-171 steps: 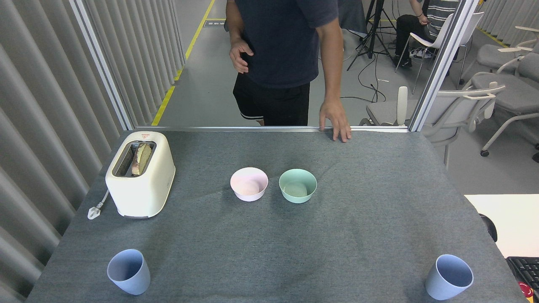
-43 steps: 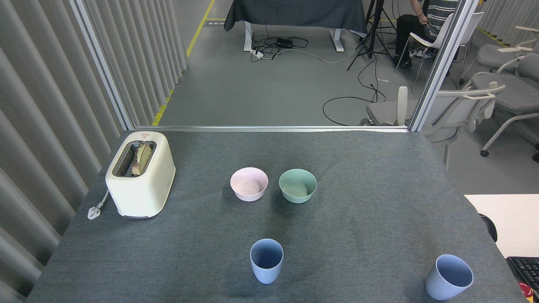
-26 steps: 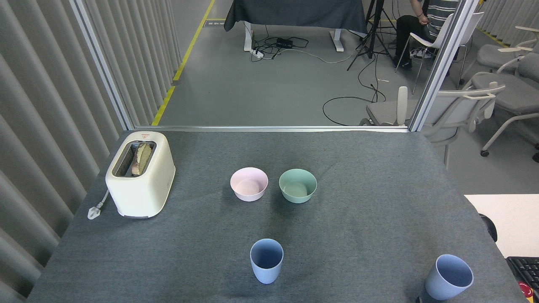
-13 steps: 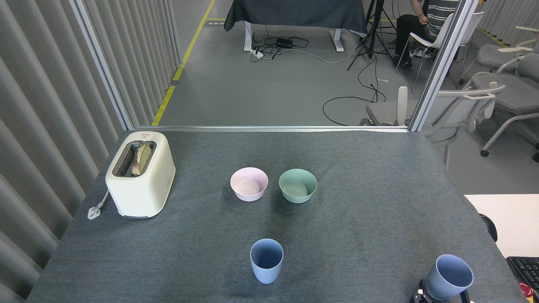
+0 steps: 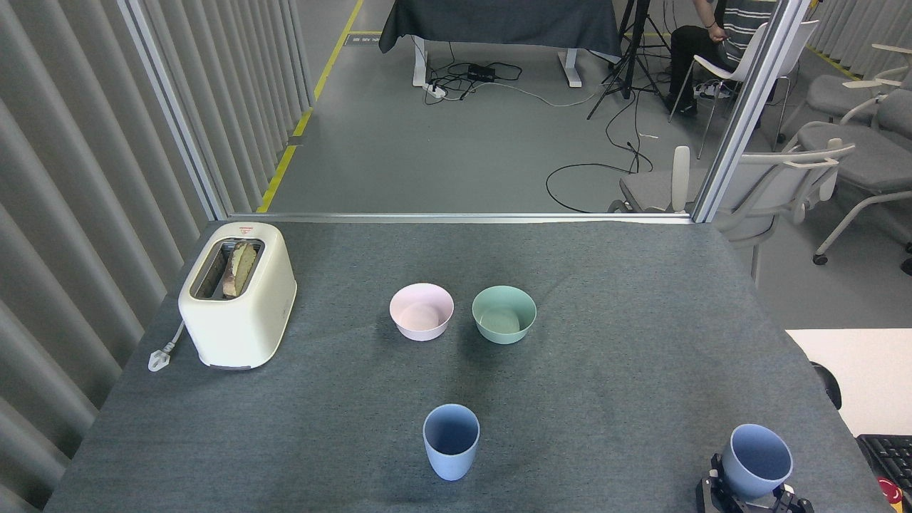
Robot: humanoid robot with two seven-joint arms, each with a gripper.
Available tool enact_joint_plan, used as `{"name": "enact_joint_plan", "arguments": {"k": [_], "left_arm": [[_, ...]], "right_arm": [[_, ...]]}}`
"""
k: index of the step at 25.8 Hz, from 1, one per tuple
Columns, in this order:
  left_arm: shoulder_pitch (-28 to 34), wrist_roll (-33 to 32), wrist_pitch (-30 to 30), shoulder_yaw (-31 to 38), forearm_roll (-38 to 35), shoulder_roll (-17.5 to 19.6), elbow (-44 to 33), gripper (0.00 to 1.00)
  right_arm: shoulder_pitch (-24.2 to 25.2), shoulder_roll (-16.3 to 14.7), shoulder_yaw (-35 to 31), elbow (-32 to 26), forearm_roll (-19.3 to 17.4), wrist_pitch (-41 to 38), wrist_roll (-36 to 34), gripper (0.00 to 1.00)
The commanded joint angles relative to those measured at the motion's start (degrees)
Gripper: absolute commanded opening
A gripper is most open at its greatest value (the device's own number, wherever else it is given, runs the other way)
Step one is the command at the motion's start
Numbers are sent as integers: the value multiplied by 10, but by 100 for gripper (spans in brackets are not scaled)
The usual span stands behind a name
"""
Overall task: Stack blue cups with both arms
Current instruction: 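Grasp the blue cup nearest the right gripper, then lift the cup and carry it over the placed blue cup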
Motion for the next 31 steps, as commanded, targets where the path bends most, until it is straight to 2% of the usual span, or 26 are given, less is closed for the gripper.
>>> {"name": "enact_joint_plan", "arguments": {"k": [1, 4, 6, 8, 10, 13, 17, 19, 25, 31], "left_arm": [[0, 0, -1, 0, 0, -2, 1, 100], [-1, 0, -1, 0, 0, -3, 2, 100], [-2, 0, -1, 0, 0, -5, 3, 100], [-2, 0, -1, 0, 0, -5, 7, 100], [-3, 0, -1, 0, 0, -5, 8, 100], [-3, 0, 0, 0, 0, -5, 10, 100], [-3, 1, 0, 0, 0, -5, 12, 100], [-4, 1, 0, 0, 0, -3, 13, 100], [-4, 1, 0, 0, 0, -3, 13, 100], [-5, 1, 0, 0, 0, -3, 14, 100]], "right_arm": [[10, 0, 1, -56, 0, 7, -10, 51], [13, 3, 11, -124, 5, 25, 18, 50], [-4, 4, 40, -135, 30, 36, 58, 50], [-51, 7, 96, -132, 63, 39, 80, 50], [-80, 30, 165, -128, 85, 52, 94, 50], [-103, 84, 255, -117, 111, 79, 100, 50], [-102, 139, 321, -124, 131, 80, 103, 51], [-94, 156, 350, -132, 133, 80, 107, 52], [-60, 161, 400, -159, 133, 77, 110, 53], [-51, 160, 402, -158, 136, 79, 110, 53]]}}
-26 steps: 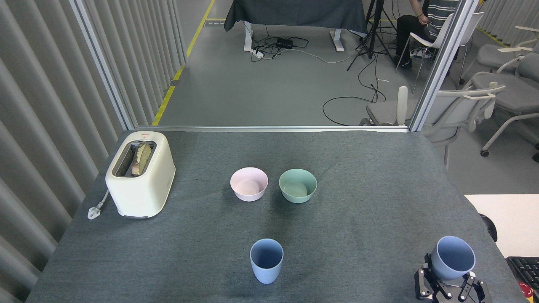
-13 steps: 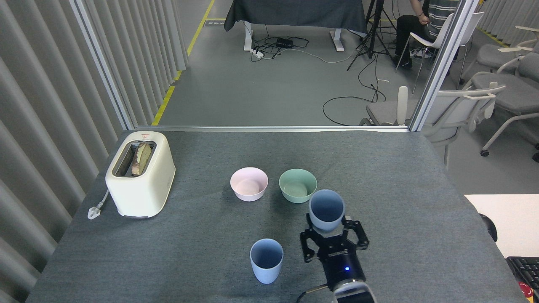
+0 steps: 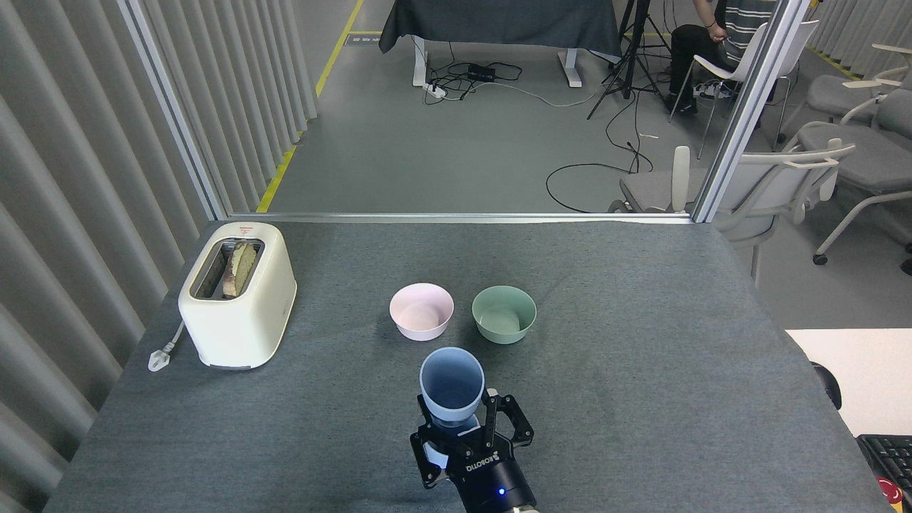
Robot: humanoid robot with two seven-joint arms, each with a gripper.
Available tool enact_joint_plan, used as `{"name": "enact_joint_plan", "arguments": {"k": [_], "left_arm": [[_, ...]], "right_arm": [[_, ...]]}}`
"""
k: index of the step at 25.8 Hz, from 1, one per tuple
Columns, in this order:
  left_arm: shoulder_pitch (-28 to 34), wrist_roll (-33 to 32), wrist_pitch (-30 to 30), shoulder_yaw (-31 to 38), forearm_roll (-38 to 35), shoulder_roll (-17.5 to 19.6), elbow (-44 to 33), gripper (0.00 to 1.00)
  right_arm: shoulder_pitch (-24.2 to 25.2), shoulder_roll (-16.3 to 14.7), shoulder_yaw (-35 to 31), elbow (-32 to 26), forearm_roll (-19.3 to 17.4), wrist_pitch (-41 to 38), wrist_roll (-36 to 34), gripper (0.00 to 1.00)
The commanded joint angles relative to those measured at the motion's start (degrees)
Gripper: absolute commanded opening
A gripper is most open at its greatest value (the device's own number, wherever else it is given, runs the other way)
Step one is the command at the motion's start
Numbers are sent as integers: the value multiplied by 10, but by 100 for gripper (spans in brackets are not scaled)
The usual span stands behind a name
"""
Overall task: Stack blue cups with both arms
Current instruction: 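Lift the cup and carry it over the placed blue cup, then lower the held cup into the placed blue cup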
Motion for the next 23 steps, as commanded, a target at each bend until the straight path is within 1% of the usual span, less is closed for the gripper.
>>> {"name": "enact_joint_plan", "arguments": {"k": [1, 11, 23], "left_arm": [[0, 0, -1, 0, 0, 0, 1, 100], [-2, 0, 0, 0, 0, 0, 4, 100], [-4, 0, 0, 1, 0, -2, 12, 100]], "right_arm": [[4, -1, 1, 0, 0, 1, 0, 53], [4, -4, -6, 19, -2, 3, -2, 54], [4, -1, -7, 43, -5, 3, -5, 57]]}}
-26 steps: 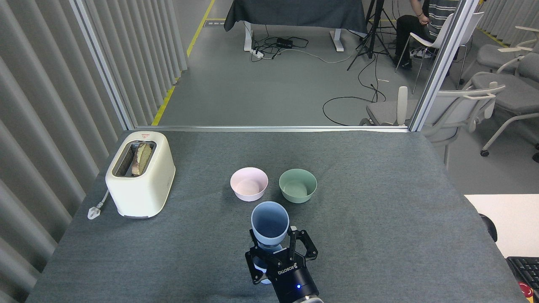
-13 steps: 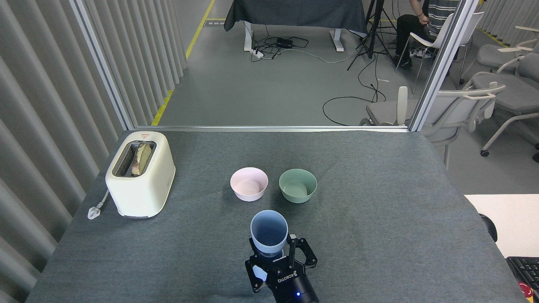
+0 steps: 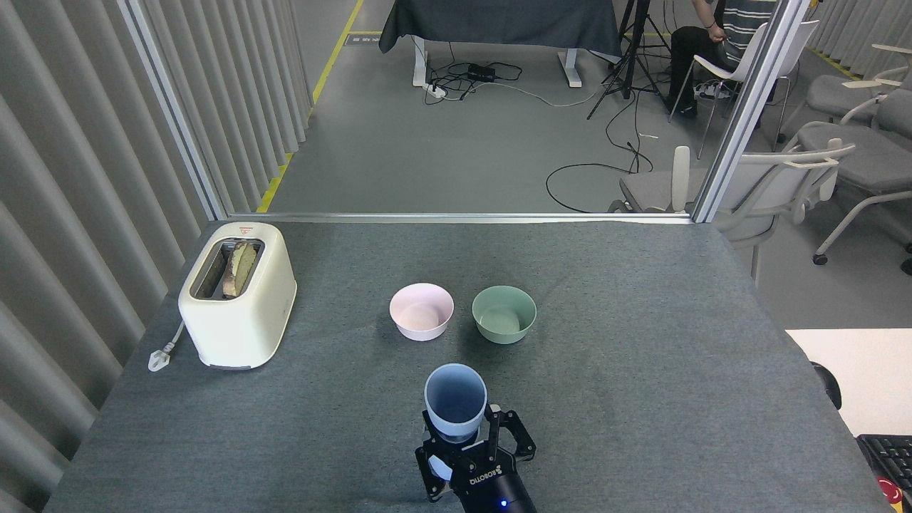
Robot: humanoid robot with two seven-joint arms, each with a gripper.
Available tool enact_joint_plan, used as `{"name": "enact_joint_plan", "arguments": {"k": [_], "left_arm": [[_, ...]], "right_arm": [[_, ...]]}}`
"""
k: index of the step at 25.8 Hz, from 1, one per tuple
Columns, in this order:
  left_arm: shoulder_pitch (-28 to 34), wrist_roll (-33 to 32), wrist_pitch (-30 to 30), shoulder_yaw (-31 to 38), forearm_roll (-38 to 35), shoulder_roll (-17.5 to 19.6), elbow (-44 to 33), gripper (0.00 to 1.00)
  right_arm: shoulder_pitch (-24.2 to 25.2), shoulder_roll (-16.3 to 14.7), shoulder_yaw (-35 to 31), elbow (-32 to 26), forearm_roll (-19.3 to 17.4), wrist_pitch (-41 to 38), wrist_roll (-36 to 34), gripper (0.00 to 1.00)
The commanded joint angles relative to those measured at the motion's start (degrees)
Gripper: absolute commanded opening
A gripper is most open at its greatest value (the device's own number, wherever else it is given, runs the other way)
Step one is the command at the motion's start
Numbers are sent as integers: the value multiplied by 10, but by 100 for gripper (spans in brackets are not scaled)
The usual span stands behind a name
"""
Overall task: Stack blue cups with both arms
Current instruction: 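Lower the held cup into the placed blue cup, then open the right gripper and raise it away from the stack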
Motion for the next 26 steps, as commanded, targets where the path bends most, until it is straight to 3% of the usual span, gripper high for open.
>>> {"name": "enact_joint_plan", "arguments": {"k": [1, 4, 6, 7, 11, 14, 17, 21, 23, 26], "left_arm": [[-1, 1, 0, 0, 0, 0, 4, 100], [-1, 2, 0, 0, 1, 0, 4, 100], [-1, 2, 0, 0, 1, 0, 4, 100], [-1, 2, 1, 0, 1, 0, 4, 100], [-1, 2, 2, 0, 1, 0, 4, 100], [-1, 3, 2, 0, 4, 0, 4, 100], [-1, 3, 2, 0, 4, 0, 4, 100], [-1, 3, 2, 0, 4, 0, 3, 100], [-1, 3, 2, 1, 4, 0, 3, 100], [-2, 3, 1, 5, 4, -1, 3, 100]], "right_arm": [[0, 0, 0, 3, -1, -1, 0, 58], [0, 0, 0, 3, -2, 0, 0, 67], [1, 0, -1, 3, -3, 1, -1, 93], [4, 0, -1, 3, -4, 1, -3, 100], [18, 0, 0, -12, -5, 0, -47, 100], [24, -2, 0, -69, -6, -6, -92, 100], [22, 0, -8, -131, -45, -1, -92, 100], [18, -14, -130, -152, -106, -8, -74, 100], [33, -48, -197, -147, -127, -34, -69, 100], [121, -99, -263, -117, -146, -97, -82, 100]]}}
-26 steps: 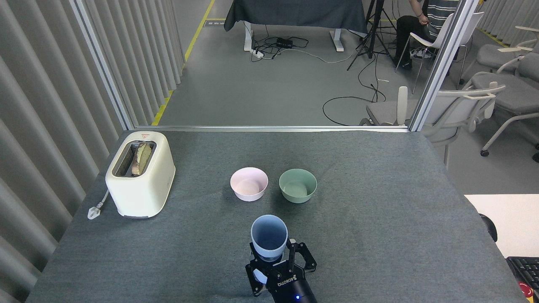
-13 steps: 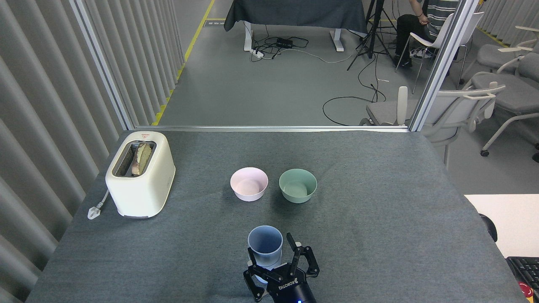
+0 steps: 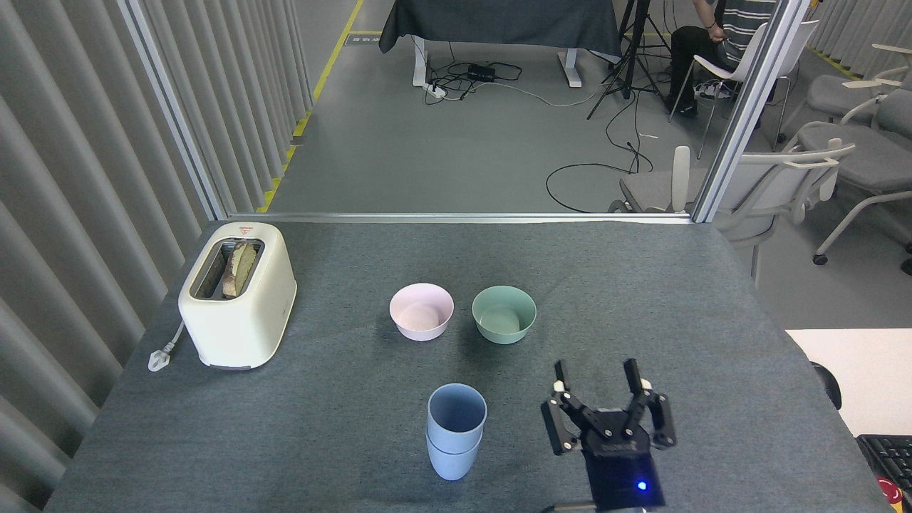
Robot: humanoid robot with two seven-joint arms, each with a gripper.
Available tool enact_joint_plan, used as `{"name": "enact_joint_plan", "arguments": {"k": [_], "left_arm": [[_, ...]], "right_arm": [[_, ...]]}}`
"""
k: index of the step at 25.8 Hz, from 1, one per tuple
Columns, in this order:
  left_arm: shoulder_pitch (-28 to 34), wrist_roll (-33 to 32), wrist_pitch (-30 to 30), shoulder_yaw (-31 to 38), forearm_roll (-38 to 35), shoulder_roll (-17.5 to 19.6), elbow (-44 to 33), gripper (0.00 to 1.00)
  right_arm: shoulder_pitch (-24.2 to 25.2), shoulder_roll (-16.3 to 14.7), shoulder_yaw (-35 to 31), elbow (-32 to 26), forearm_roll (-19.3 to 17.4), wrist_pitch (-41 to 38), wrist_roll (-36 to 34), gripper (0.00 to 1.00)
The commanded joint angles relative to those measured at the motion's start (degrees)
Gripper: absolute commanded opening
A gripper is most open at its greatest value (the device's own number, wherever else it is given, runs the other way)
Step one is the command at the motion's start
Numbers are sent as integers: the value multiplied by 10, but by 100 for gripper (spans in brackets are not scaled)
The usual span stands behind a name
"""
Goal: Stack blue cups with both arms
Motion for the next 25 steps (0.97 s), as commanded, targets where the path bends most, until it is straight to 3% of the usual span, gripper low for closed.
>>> {"name": "enact_joint_plan", "arguments": {"k": [1, 6, 9, 25], "left_arm": [[-4, 0, -2, 2, 0, -1, 0, 100], [-17, 0, -2, 2, 0, -1, 0, 100], [-18, 1, 0, 2, -1, 0, 1, 100], [-23, 14, 11, 29, 0, 4, 16, 100]], "right_arm": [[93, -50, -81, 29, -22, -66, -24, 100], [200, -46, -89, 51, -19, -78, -91, 100], [222, -45, -96, 51, -19, -77, -92, 100], [232, -49, -107, 27, -19, -79, -89, 100]]}}
